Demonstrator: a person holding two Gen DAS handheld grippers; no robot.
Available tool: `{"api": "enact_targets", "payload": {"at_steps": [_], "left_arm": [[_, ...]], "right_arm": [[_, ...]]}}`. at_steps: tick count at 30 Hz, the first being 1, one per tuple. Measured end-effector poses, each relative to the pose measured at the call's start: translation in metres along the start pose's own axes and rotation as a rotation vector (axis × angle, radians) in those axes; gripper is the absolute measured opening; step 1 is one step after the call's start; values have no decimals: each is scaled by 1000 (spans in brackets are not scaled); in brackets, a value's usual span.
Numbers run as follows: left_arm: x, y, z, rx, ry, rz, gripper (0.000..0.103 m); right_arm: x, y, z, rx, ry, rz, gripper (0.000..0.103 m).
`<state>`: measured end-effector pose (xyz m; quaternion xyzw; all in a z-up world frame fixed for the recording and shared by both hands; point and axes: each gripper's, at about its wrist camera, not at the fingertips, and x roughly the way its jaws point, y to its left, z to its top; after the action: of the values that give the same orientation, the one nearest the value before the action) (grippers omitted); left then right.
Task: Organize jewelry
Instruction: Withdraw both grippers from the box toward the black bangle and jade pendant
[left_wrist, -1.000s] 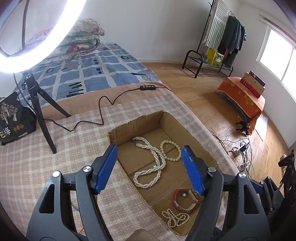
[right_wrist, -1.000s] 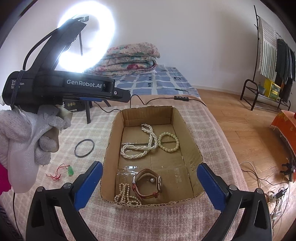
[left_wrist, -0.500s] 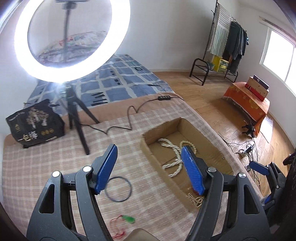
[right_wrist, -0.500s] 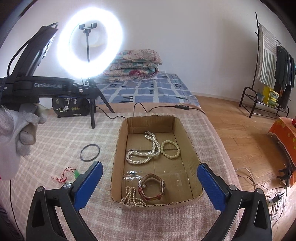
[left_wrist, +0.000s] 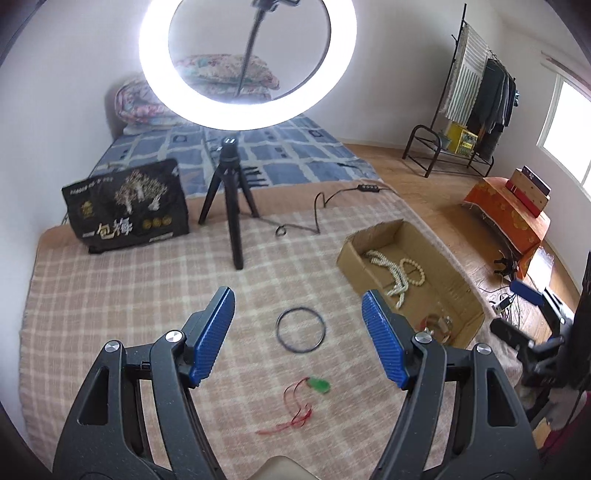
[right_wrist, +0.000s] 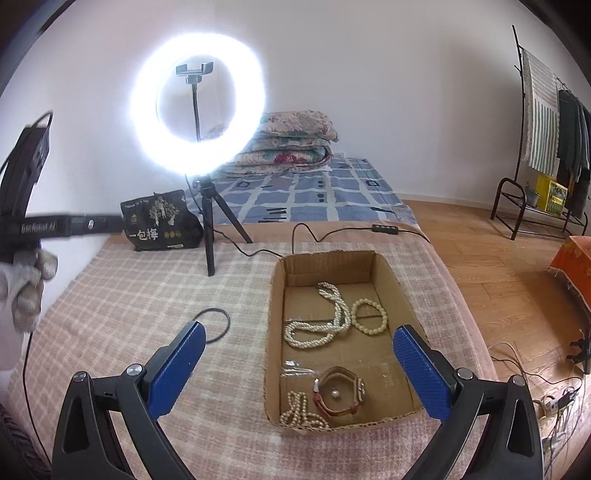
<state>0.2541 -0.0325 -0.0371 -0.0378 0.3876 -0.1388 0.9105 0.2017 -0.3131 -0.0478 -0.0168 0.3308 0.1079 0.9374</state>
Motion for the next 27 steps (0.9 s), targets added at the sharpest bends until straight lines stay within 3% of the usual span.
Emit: {"api": "enact_targets", "payload": {"at_steps": [6, 13, 16, 18, 25, 27], "left_arm": [[7, 29, -16, -26, 34, 28, 74], [38, 50, -24, -53, 96, 20, 74], [58, 53, -28, -56, 139, 2, 73], [68, 51, -29, -47, 163, -6, 65], [110, 42, -29, -34, 249, -44, 51], [119, 41, -30, -34, 263, -51, 51]], "right_arm": [[9, 19, 1, -19, 6, 73, 102], [25, 54, -8, -104, 39, 169, 87], [32, 69, -14, -140, 60, 211, 80], [40, 80, -21, -169, 83, 232, 75], [79, 118, -51, -300, 227, 305, 44], [87, 126, -57, -345, 251, 304, 41]]}}
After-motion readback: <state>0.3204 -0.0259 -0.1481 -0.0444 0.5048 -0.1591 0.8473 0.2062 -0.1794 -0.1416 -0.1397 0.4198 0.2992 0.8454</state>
